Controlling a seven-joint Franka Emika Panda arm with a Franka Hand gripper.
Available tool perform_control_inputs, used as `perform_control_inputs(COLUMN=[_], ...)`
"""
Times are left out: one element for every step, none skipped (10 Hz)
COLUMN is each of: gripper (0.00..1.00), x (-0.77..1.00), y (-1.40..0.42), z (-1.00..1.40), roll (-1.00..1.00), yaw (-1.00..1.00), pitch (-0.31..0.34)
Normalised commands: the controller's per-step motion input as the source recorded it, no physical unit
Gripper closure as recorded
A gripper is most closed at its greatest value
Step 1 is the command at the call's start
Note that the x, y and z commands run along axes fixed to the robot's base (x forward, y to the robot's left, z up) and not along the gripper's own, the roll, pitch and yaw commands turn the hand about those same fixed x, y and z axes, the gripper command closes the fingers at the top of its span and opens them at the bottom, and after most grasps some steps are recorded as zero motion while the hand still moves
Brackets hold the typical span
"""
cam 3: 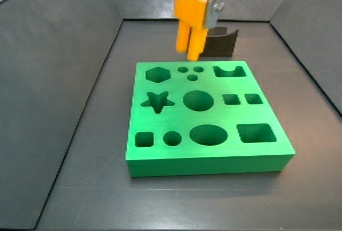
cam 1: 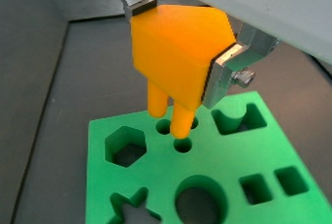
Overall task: Pick up the 3 prong object. Move up. Rotate the 3 prong object. Place the 3 prong object on the fixture. Regrasp the 3 prong object. Move to above the board. Insert the 3 prong object.
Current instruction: Insert the 3 prong object.
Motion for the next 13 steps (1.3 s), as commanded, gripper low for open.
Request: perform_control_inputs(gripper=[1.0,1.0,1.0,1.0,1.0,1.0,1.0,1.0,1.0,1.0,1.0,1.0,1.0], x=[0.0,0.02,0.19,0.0,0.08,0.12,0.0,0.0,0.0,0.15,0.23,0.1,0.18], y=[0.06,0.03,0.03,0.08,0.0,0.0,0.0,0.0,0.0,0.0,0.0,0.0,-0.02], z=[-0.45,-0.44,-0.33,-0.26,-0.21,-0.33,-0.41,-0.37,-0.35,-0.41,-0.42,-0.5,-0.55], roll=[-0.1,-0.02,0.01,0.01,0.09,0.0,0.0,0.0,0.06,0.13,0.14,0.07,0.0], yaw=[-0.79,-0.85,-0.67,0.0,0.01,0.16,0.38,0.44,0.46,0.49,0.47,0.48,0.26], pitch=[0.0,0.0,0.0,0.0,0.004,0.0,-0.039,-0.053,-0.034,0.0,0.0,-0.016,0.0])
